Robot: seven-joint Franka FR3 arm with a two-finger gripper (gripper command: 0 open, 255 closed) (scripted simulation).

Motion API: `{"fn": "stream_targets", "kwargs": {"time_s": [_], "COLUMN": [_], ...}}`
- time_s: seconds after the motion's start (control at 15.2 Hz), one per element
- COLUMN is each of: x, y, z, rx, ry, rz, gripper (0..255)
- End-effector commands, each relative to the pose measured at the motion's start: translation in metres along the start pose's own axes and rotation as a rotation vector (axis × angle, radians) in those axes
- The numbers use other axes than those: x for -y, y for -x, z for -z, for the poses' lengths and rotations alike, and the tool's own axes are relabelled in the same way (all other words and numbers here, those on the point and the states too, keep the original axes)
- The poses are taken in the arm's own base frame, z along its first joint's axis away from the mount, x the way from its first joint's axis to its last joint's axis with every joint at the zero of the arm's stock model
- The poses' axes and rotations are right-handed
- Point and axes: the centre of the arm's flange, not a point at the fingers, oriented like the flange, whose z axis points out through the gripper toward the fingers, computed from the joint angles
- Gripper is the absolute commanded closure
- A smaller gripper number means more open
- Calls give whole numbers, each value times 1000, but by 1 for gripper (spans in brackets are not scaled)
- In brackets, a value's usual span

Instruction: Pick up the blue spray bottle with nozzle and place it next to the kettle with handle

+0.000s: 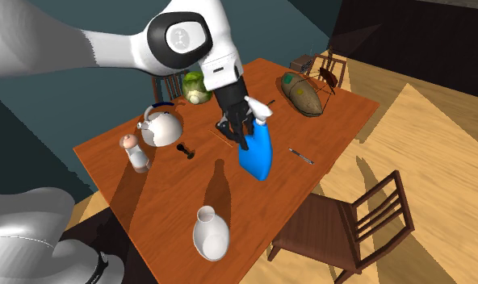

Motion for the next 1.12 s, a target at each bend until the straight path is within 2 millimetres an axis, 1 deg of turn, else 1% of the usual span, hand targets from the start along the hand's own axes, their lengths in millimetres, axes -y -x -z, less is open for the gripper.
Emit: {"fn": "stream_targets", "kwargs": {"time_s": [0.0,0.73,1.06], "x": [0,0,-12], "y": [-5,-30,28], "z": [10,60,90], "rx": [0,0,0], "ry": [0,0,0], "rz": [0,0,0], "gripper": [255,255,255]}}
